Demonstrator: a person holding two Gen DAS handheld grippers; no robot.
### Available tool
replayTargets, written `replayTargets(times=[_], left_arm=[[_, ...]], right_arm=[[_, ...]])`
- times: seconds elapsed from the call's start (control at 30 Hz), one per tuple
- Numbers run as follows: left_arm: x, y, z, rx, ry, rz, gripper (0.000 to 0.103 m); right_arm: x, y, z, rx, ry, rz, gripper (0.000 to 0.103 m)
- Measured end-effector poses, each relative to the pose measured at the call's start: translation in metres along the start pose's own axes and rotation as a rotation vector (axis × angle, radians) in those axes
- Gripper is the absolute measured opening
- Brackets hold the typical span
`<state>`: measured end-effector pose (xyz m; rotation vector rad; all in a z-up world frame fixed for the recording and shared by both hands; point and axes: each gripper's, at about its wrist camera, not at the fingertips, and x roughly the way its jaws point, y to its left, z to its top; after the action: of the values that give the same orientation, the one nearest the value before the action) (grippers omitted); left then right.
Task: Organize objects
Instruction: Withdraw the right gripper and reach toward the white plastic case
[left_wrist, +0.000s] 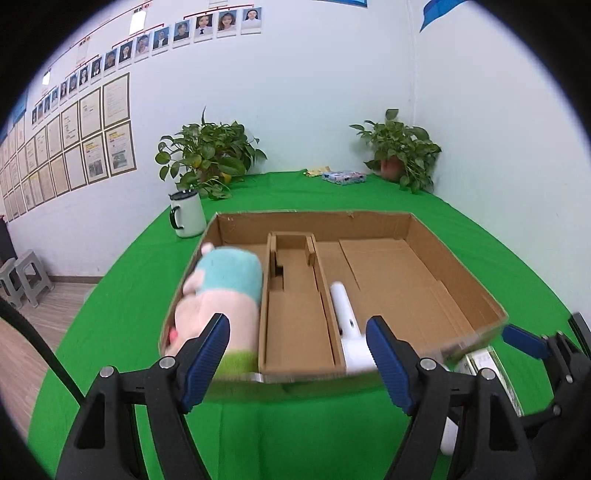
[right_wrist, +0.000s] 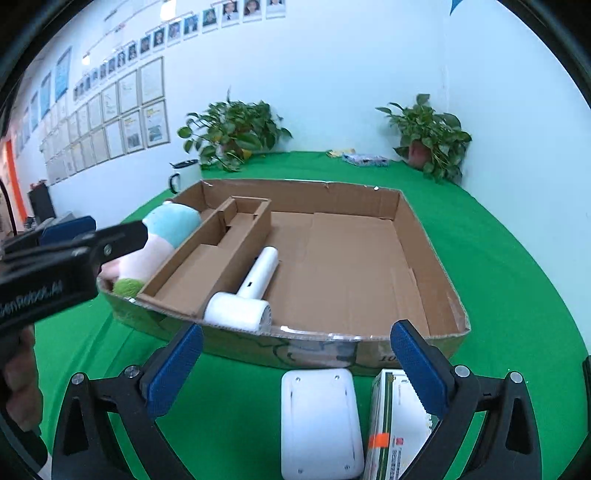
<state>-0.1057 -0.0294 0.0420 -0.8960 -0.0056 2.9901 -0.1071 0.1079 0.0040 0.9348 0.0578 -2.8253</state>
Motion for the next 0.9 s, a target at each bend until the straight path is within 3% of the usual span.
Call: replayTargets(times=[0.1,0.23,0.3,0.43,0.7,0.8,0.9], left_arm=[[-0.003,0.001,-0.020,0.015,0.031,-0.002,0.076],[-0.003,0.010,-0.045,-0.012,0.071,-0.002,0.076],[0.001,0.018,-0.049,-0.030,0.087,-0.001,0.076],[0.000,0.027,-0.043,-0.025,0.069,-0.007,0.076],[0.000,0.023,-0.040,-0.013,0.083,-0.060,0.076],[0.008,0.016,-0.051,-0.013,0.118,-0.071,0.076],[0.017,0.011,-0.058,-0.056,0.160,-0.108,0.076]], right_arm=[[-0.008,-0.004,-0.022,-0.007,0.016,0.119,0.102],[-0.004,-0.005,-0.058,0.001,0.105,0.335,0.102],[0.002,-0.008,-0.070,0.011,0.131,0.366,0.102],[0.006,-0.024,-0.085,0.049,0.167,0.322,0.102],[0.010,-0.057,-0.090,-0.037,0.200,0.160,0.102],[0.003,-0.066,-0.088,-0.027,0.213,0.158,0.102],[-0.002,-0.047,-0.087,-0.078,0.222,0.182,0.102]])
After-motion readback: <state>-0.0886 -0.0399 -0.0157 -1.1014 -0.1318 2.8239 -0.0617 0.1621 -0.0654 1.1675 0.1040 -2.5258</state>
